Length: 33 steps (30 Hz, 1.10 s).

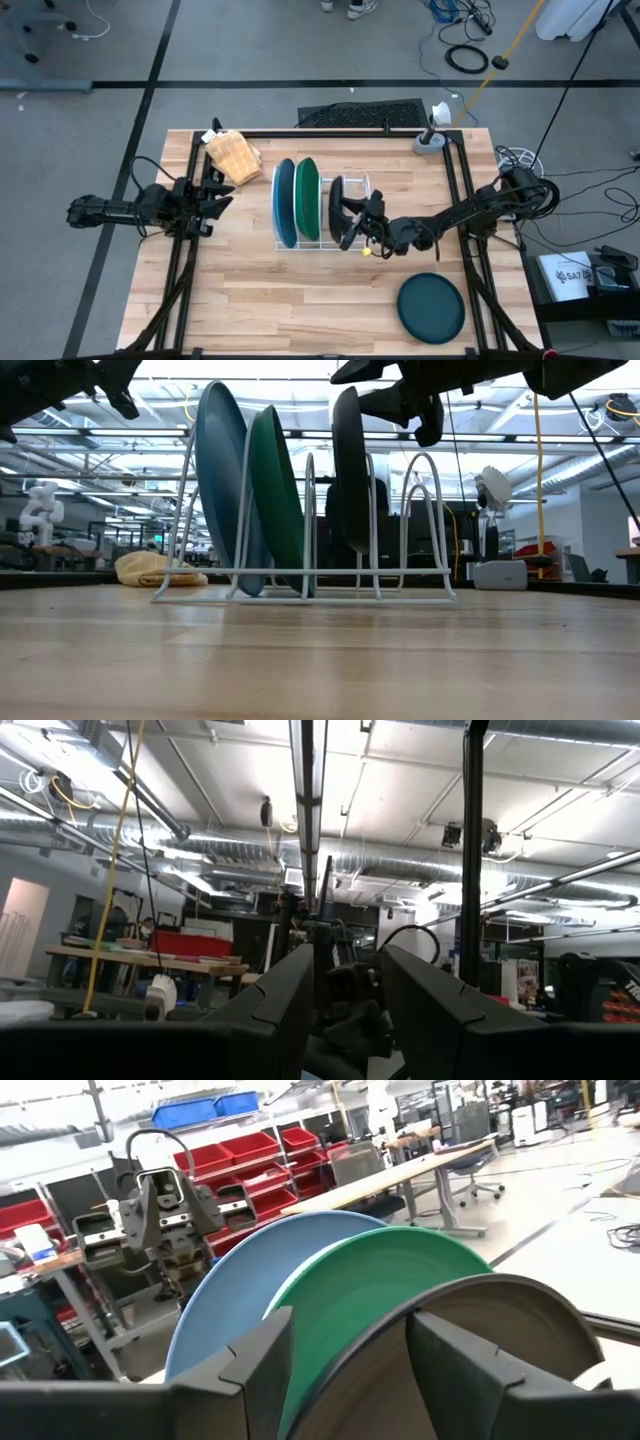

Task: Sort dishes
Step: Put the black plate in the dishwasher rack, then put the dark blue plate in the dishwasher rack

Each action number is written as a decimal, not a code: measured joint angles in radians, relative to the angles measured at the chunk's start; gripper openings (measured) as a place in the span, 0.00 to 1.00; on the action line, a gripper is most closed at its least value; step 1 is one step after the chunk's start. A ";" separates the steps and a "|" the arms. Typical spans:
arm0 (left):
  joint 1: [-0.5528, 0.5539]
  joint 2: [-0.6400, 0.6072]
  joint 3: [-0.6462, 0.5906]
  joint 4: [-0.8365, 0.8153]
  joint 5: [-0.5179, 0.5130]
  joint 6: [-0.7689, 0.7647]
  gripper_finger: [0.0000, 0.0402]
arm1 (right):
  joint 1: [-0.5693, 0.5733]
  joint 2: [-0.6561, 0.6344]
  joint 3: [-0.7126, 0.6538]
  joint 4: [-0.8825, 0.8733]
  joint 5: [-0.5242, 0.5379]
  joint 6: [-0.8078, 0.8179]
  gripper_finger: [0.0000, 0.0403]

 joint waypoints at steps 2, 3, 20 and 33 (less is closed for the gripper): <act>0.000 0.000 0.000 0.000 0.000 0.000 0.33 | -0.009 0.000 0.005 -0.001 -0.009 0.006 0.47; 0.000 0.000 0.000 0.000 0.000 0.000 0.33 | -0.014 0.000 0.012 -0.002 -0.012 0.004 0.47; 0.000 0.000 0.000 0.000 0.000 0.001 0.33 | -0.072 -0.001 0.352 -0.875 -0.032 0.151 0.47; 0.000 0.000 0.000 -0.001 0.000 0.000 0.33 | -0.031 -0.001 0.538 -1.190 -0.036 0.027 0.47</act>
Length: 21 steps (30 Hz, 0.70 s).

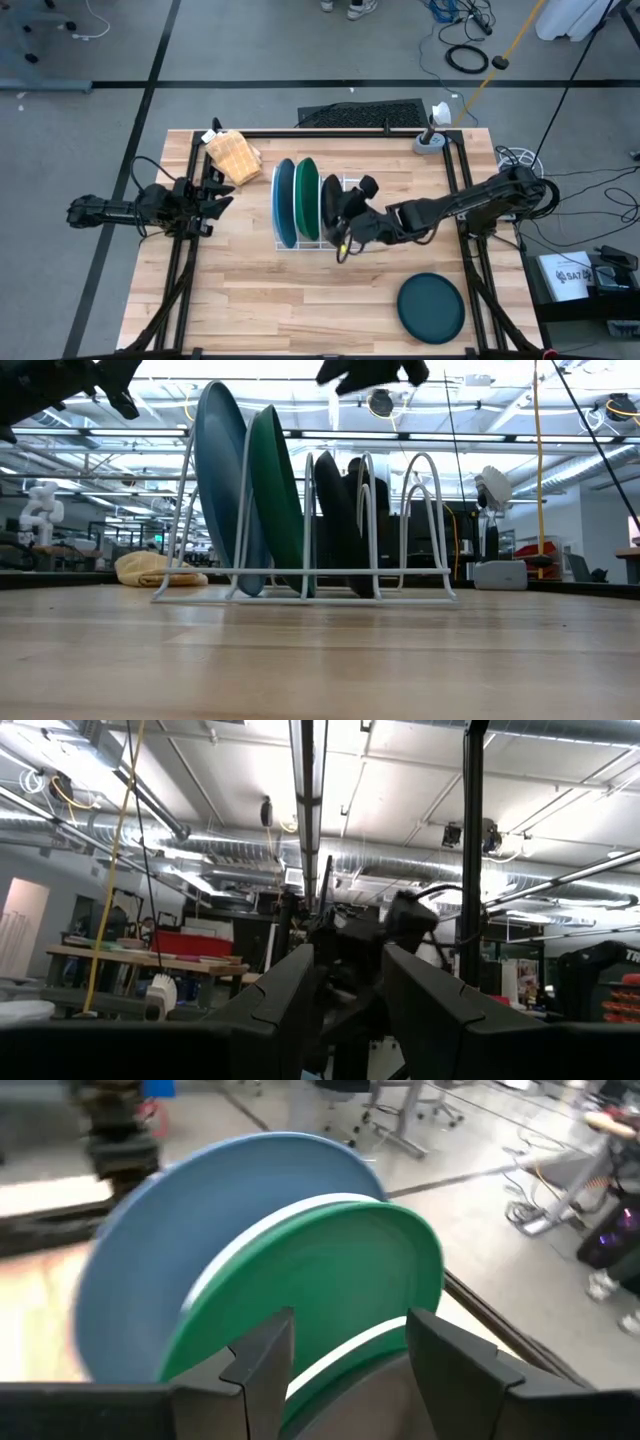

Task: Sort dishes
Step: Put the dark blue plate in the dishwasher rack

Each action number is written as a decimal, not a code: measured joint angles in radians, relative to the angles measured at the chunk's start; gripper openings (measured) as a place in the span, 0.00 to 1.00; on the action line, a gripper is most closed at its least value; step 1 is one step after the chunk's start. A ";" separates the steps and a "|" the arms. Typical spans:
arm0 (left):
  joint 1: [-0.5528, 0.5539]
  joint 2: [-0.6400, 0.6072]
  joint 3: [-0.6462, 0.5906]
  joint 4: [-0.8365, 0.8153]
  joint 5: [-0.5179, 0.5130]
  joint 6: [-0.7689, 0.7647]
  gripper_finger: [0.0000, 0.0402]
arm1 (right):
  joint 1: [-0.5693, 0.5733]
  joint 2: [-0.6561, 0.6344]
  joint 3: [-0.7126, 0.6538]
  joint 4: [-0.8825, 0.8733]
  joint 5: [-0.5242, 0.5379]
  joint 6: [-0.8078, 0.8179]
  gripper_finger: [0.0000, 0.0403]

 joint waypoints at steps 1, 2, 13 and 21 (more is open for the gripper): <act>0.000 0.000 0.000 -0.004 0.000 -0.001 0.33 | 0.014 0.000 0.019 -0.032 -0.001 -0.009 0.47; 0.000 0.000 0.000 -0.007 0.000 -0.001 0.33 | 0.027 0.000 0.038 -0.072 -0.002 -0.013 0.47; 0.000 0.000 0.000 -0.015 0.000 -0.003 0.33 | 0.223 0.000 0.147 -0.516 -0.274 0.367 0.47; 0.000 0.000 0.000 -0.015 0.000 -0.010 0.33 | 0.389 0.053 0.147 -0.754 -0.441 0.856 0.46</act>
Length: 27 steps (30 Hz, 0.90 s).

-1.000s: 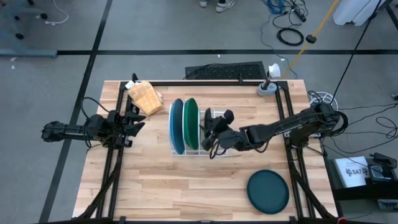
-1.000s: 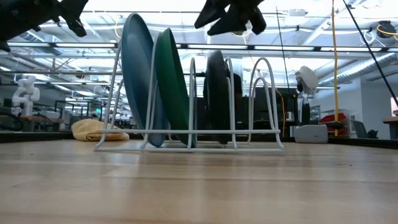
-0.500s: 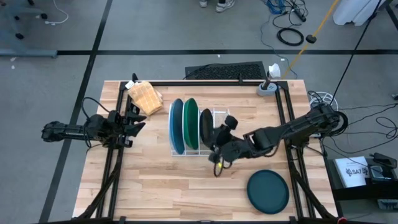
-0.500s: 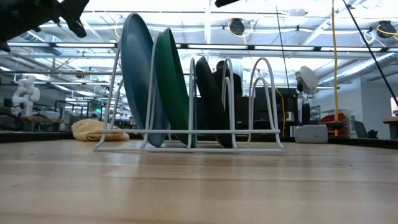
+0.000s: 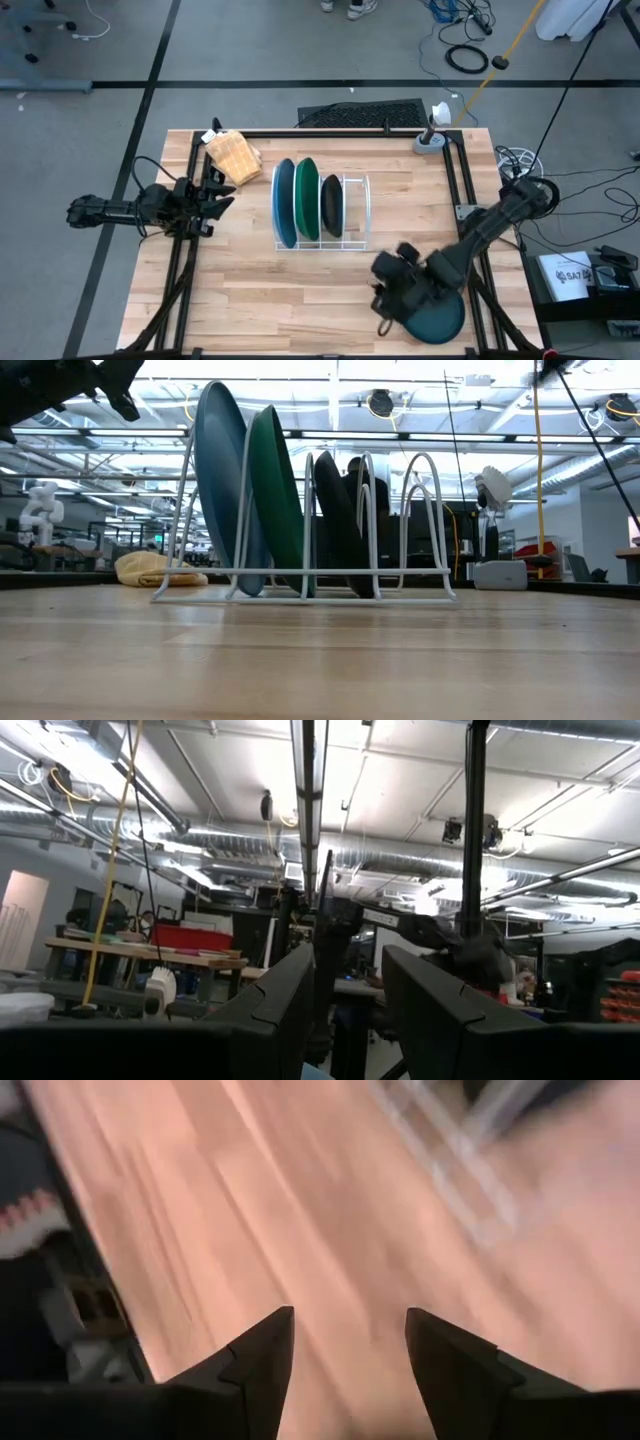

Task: Sort dishes
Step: Put the dark blue plate in the dishwasher rack

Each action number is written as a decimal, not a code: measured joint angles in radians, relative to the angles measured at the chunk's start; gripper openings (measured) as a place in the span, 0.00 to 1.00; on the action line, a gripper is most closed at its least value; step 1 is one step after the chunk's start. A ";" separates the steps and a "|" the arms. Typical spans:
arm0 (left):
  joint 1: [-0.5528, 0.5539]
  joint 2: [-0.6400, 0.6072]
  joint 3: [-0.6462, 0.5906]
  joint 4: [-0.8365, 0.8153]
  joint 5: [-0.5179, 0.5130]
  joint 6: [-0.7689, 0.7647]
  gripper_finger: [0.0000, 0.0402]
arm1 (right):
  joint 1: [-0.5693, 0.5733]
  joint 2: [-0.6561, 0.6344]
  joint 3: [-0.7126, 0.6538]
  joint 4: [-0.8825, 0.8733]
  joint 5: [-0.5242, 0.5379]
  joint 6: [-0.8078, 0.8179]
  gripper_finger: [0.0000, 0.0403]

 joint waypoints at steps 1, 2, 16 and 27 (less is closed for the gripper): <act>0.000 0.000 0.000 0.000 0.000 0.000 0.33 | 0.017 0.015 0.000 -0.031 -0.025 0.062 0.46; 0.000 0.000 0.000 0.000 0.000 0.000 0.33 | 0.032 0.030 0.000 -0.058 -0.052 0.120 0.46; 0.000 0.000 0.000 0.000 0.000 0.000 0.33 | 0.094 0.272 -0.001 -0.033 -0.413 0.440 0.46; 0.000 0.000 0.000 0.000 -0.003 0.002 0.33 | 0.087 0.382 -0.002 -0.019 -0.505 0.477 0.45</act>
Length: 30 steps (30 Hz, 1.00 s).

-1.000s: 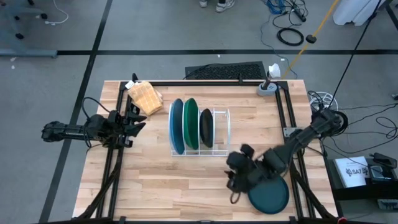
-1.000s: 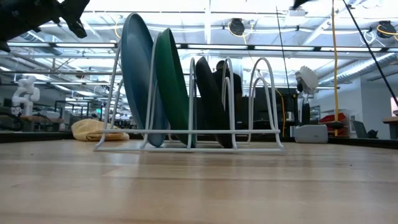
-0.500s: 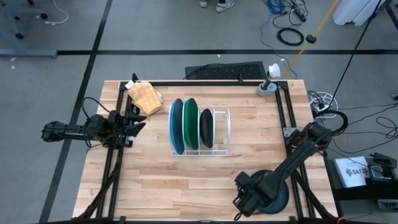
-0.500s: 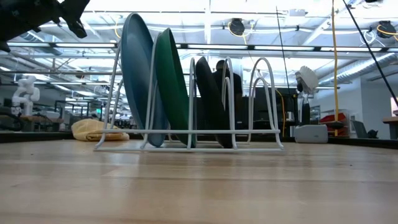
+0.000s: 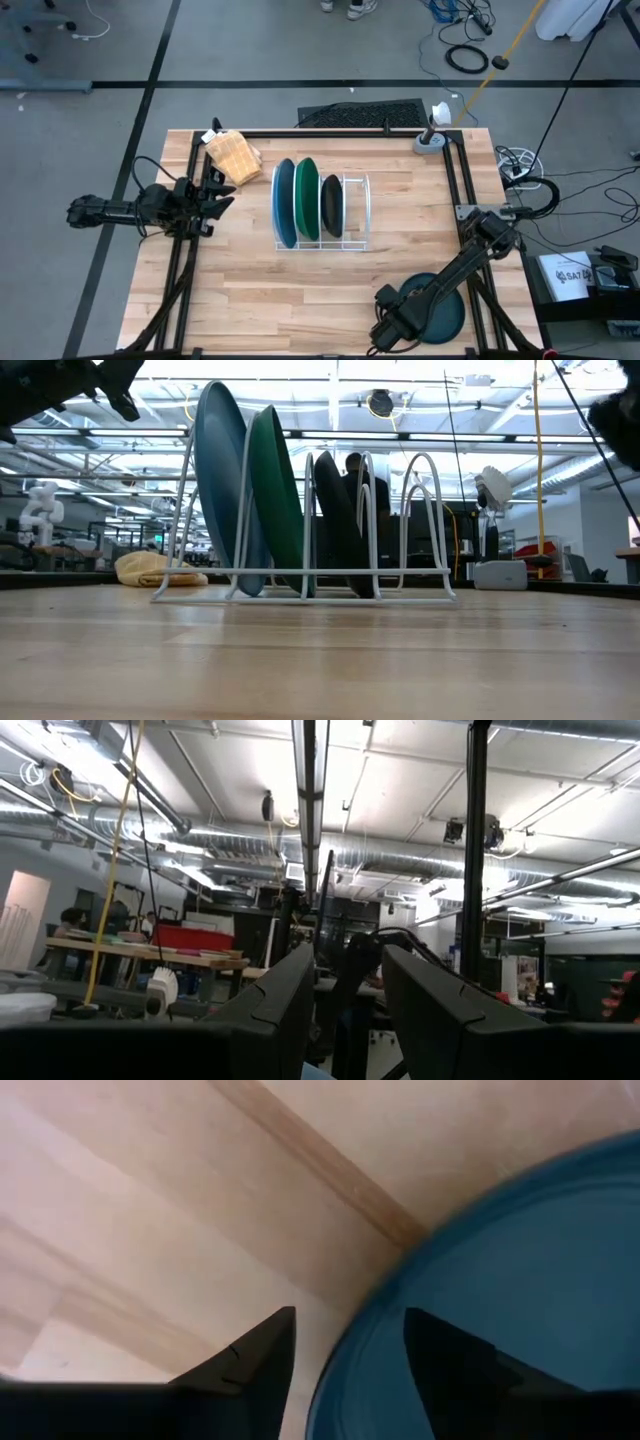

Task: Sort dishes
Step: Put the dark blue plate in the dishwasher rack

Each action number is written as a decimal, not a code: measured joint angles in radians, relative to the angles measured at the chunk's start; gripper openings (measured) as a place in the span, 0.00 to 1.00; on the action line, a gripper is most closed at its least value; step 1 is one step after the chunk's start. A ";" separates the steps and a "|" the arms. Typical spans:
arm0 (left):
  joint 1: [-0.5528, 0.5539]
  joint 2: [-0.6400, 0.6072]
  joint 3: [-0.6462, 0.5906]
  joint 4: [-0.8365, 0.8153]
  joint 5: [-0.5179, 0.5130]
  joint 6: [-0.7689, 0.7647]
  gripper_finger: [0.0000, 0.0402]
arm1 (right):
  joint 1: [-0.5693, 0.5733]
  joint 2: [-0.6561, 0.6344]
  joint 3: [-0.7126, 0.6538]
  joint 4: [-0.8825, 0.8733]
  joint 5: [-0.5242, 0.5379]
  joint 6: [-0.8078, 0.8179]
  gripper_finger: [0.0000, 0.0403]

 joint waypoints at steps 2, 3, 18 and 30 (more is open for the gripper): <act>0.000 0.000 0.000 0.000 -0.001 0.000 0.33 | -0.007 0.018 0.000 0.000 -0.024 -0.011 0.41; 0.000 0.000 0.000 0.000 -0.001 0.000 0.33 | -0.010 0.025 0.000 -0.001 -0.038 -0.022 0.39; 0.000 0.000 0.000 0.000 -0.001 0.001 0.33 | -0.039 -0.015 0.078 -0.087 0.138 -0.157 0.01; 0.000 0.000 0.000 0.000 -0.004 0.001 0.33 | -0.039 -0.162 0.382 -0.197 0.803 -0.371 0.00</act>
